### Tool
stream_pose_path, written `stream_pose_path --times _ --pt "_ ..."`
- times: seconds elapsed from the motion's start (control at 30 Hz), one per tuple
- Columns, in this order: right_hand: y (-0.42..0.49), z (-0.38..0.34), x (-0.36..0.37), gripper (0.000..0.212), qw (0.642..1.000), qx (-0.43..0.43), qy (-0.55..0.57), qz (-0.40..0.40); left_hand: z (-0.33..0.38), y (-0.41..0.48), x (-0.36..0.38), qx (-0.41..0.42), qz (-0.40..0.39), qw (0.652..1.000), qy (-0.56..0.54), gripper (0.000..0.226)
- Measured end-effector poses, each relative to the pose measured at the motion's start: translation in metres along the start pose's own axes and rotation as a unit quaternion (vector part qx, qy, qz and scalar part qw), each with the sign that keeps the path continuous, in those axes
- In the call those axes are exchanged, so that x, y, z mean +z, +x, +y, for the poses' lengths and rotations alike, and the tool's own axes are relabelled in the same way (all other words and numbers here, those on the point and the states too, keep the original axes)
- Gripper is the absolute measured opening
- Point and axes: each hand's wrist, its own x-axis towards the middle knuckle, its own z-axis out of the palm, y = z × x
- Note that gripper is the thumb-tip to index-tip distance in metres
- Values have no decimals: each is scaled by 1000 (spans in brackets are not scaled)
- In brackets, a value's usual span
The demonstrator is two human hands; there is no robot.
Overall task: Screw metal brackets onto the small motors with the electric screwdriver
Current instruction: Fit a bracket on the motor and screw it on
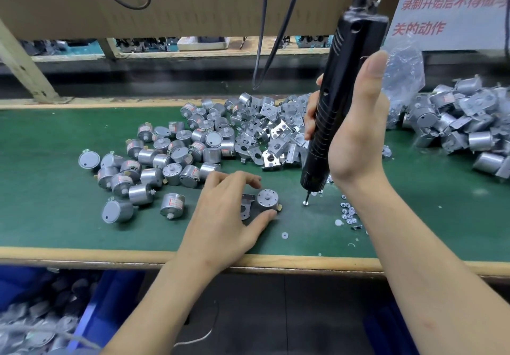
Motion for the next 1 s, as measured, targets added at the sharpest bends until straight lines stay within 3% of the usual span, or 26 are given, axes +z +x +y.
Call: stream_pose_path --times 0.27,0.57,0.67,0.9,1.0 --pt "0 -3 0 84 999 -3 -22 -23 -20 -2 -30 -4 -108 994 25 36" --pt "15 -19 1 63 998 -4 -51 -26 -24 0 -30 10 -137 990 32 30" --pt "18 -23 4 61 998 -3 -50 -28 -25 1 -29 3 -120 993 20 31" --pt "12 -23 12 56 998 14 -17 -62 -11 1 -22 5 18 997 -72 39" --pt "9 -23 17 59 997 11 5 -79 -3 -1 -11 14 22 995 -92 43"
